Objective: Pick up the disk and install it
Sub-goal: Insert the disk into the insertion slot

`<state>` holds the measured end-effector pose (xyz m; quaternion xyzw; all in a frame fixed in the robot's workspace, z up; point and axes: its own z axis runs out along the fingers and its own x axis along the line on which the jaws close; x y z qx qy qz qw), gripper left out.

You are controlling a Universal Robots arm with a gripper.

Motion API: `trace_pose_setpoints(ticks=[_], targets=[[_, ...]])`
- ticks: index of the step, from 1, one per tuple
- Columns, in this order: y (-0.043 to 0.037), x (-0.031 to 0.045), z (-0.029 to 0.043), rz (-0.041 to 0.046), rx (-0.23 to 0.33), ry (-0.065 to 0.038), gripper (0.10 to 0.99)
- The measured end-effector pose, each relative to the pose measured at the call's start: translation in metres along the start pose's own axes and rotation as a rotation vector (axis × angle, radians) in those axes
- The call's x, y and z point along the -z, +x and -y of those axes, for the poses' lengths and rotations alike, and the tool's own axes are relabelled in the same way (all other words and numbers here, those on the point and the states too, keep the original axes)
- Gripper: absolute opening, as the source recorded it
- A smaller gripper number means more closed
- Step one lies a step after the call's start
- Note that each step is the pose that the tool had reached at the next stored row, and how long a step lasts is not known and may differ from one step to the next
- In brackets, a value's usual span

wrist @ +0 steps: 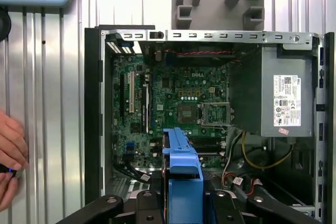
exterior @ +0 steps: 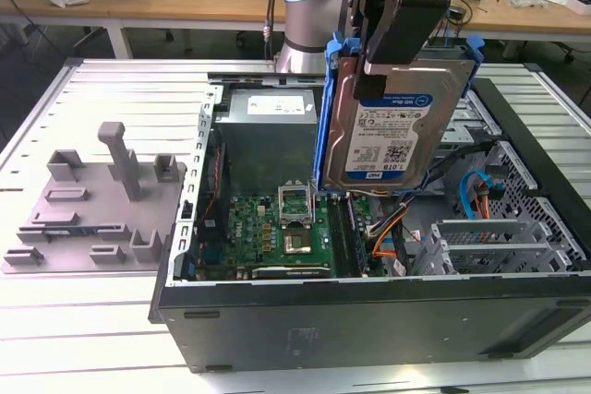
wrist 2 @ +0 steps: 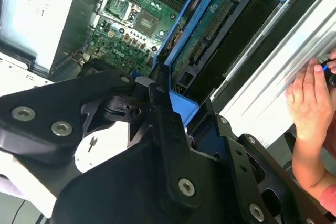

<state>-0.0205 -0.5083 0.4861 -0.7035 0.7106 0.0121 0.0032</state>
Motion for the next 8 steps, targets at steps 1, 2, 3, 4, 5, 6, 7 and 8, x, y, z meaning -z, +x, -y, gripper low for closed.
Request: trace_pose_setpoints(ticks=[1,2,3,4,5,6,7,8], targets=[[0.0002,0.0,0.0,0.0073,0.0,0.0,0.369],[0.0002,0.0,0.0,0.0073,0.0,0.0,0.369],[0.0002,0.0,0.0,0.0073,0.0,0.0,0.369],[0.0002,0.0,0.0,0.0073,0.0,0.0,0.369],[0.0002,0.0,0.0,0.0073,0.0,0.0,0.369],[0.0002,0.0,0.0,0.0072,0.0,0.0,0.369],[0.0003,-0.0001,0.0006,0.0071,0.001,0.0,0.369],[0.0014,-0.0002,0.0038,0.0074,0.0,0.0,0.369]])
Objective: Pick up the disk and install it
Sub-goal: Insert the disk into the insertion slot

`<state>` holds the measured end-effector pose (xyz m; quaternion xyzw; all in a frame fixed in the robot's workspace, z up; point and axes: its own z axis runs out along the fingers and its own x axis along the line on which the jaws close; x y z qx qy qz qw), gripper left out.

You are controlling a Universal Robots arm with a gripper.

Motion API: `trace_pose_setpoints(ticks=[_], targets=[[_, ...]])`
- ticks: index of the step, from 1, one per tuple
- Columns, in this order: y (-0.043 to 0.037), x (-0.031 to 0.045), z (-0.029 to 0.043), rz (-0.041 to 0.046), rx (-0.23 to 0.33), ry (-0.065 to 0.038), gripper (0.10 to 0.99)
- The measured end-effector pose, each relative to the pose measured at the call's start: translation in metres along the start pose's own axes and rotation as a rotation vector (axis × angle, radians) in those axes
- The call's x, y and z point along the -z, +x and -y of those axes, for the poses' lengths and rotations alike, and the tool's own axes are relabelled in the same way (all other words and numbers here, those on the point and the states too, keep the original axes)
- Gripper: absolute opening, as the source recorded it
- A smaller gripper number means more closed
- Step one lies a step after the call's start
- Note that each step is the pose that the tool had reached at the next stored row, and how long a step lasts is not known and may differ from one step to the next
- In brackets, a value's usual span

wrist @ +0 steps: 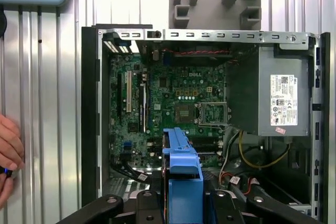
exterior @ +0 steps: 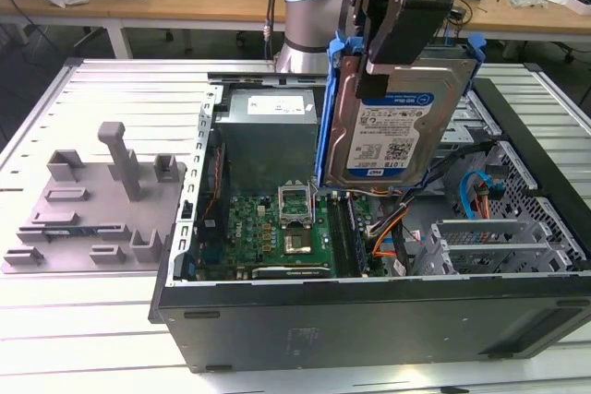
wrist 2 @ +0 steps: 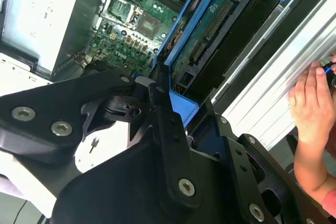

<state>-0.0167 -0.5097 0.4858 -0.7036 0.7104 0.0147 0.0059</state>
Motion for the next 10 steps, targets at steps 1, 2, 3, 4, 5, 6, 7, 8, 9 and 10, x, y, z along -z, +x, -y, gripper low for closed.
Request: trace_pose_setpoints(ticks=[1,2,3,4,5,6,7,8,9,10], targets=[[0.002,0.0001,0.0036,-0.0002,0.0,0.0,0.369],[0.006,0.0001,0.0071,0.0,0.0,0.0,0.369],[0.0099,0.0002,0.01,-0.0001,0.0,-0.001,0.369],[0.0127,0.0001,0.0122,-0.0001,0.0,-0.002,0.369],[0.0135,0.0,0.0132,0.0,0.0,-0.002,0.369],[0.0141,0.0,0.0145,0.0,0.0,-0.002,0.369],[0.0146,-0.0001,0.0161,-0.0001,0.0,-0.002,0.369],[0.015,-0.0002,0.0185,0.0,0.0,-0.002,0.369],[0.0156,-0.0002,0.0223,-0.0001,0.0,-0.002,0.369],[0.016,-0.0003,0.0247,0.0,0.0,-0.002,0.369]])
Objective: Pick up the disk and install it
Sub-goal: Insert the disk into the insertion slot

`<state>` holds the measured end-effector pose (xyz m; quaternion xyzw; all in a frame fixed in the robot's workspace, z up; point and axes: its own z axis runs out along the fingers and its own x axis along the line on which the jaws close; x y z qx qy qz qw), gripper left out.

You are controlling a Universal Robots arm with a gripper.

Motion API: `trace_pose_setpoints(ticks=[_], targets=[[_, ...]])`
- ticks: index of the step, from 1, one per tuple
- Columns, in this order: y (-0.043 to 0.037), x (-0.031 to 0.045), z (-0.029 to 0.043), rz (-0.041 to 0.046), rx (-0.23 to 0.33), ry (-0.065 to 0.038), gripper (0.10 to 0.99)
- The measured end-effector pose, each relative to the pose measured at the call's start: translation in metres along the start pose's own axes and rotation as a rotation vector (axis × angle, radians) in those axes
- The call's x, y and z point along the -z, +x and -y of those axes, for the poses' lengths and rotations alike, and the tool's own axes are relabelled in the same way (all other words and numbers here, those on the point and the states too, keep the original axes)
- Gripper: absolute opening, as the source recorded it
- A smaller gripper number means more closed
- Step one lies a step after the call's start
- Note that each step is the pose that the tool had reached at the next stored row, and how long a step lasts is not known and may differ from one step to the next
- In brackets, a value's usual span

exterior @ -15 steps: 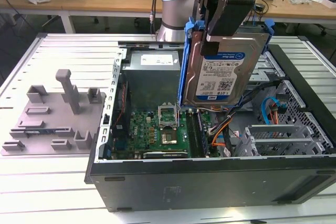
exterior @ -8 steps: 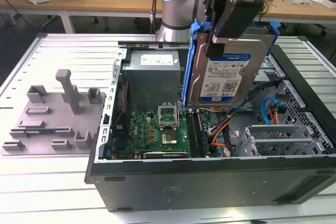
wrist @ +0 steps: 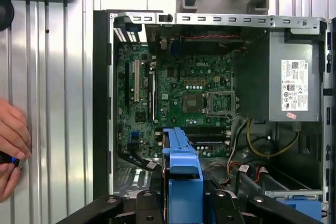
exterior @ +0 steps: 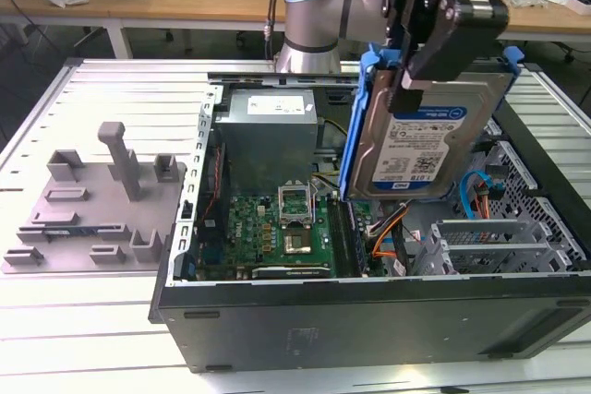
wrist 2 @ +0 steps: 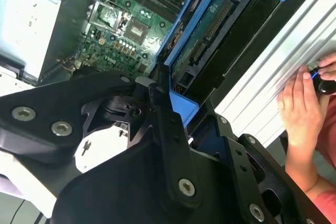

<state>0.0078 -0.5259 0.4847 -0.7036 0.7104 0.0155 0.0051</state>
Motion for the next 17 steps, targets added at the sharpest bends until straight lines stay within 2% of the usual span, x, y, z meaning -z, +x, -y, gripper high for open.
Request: trace_pose_setpoints(ticks=[4,6,12,14,17], targets=[[0.0019,-0.0002,0.0113,0.0,0.0,0.0,0.369],[0.0041,-0.0003,0.0209,-0.0001,0.0,0.0,0.369],[0.0086,-0.0005,0.0407,-0.0001,0.0,0.0,0.369],[0.0095,-0.0007,0.0514,-0.0001,0.0,0.0,0.369],[0.01,-0.001,0.0638,0.0,0.0,0.0,0.369]])
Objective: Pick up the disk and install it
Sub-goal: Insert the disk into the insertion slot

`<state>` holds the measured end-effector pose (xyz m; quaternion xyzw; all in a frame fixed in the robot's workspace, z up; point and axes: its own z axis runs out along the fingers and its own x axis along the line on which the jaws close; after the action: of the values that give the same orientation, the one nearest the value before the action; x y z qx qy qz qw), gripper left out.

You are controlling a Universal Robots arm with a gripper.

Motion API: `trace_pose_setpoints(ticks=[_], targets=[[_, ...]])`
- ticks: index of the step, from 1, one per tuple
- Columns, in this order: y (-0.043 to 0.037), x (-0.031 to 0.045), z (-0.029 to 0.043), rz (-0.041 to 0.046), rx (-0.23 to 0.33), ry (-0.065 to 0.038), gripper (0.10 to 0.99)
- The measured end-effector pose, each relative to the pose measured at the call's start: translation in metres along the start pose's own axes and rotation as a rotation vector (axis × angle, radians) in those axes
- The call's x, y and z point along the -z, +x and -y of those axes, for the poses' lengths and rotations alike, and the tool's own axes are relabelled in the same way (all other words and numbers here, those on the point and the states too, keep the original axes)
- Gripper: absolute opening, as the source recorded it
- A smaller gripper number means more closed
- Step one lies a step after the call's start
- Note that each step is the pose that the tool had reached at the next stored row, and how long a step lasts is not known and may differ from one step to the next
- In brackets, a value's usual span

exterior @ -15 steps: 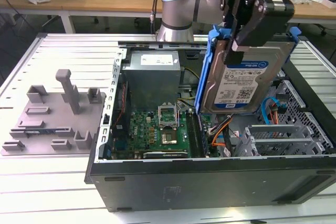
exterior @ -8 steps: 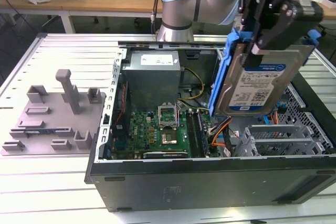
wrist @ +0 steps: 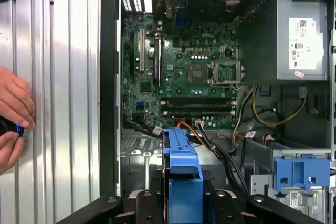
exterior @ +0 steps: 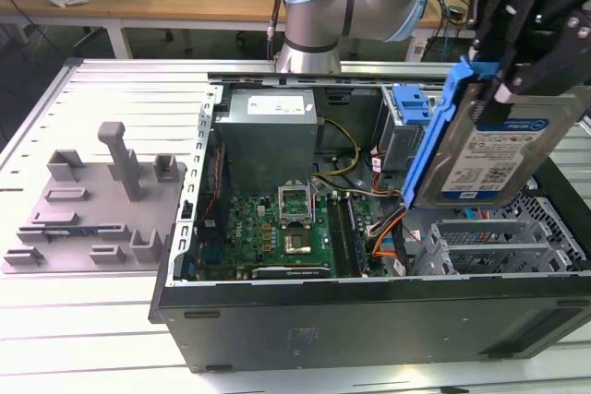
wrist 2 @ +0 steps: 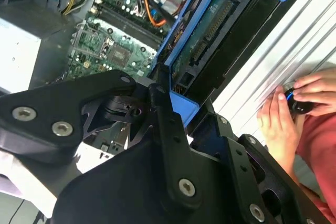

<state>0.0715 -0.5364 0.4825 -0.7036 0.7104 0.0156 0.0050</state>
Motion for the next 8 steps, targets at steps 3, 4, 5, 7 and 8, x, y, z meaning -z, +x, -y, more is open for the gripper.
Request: trace_pose_setpoints(ticks=[3,4,5,7,8], targets=[[0.0001,-0.0002,0.0095,-0.0001,0.0,0.0,0.369],[0.0001,-0.0004,0.0131,-0.0001,0.0,0.0,0.369],[0.0001,-0.0004,0.0167,-0.0002,0.0,0.0,0.369],[0.0001,-0.0007,0.0254,-0.0002,0.0,0.0,0.369],[0.0001,-0.001,0.0295,-0.0001,0.0,0.0,0.369]])
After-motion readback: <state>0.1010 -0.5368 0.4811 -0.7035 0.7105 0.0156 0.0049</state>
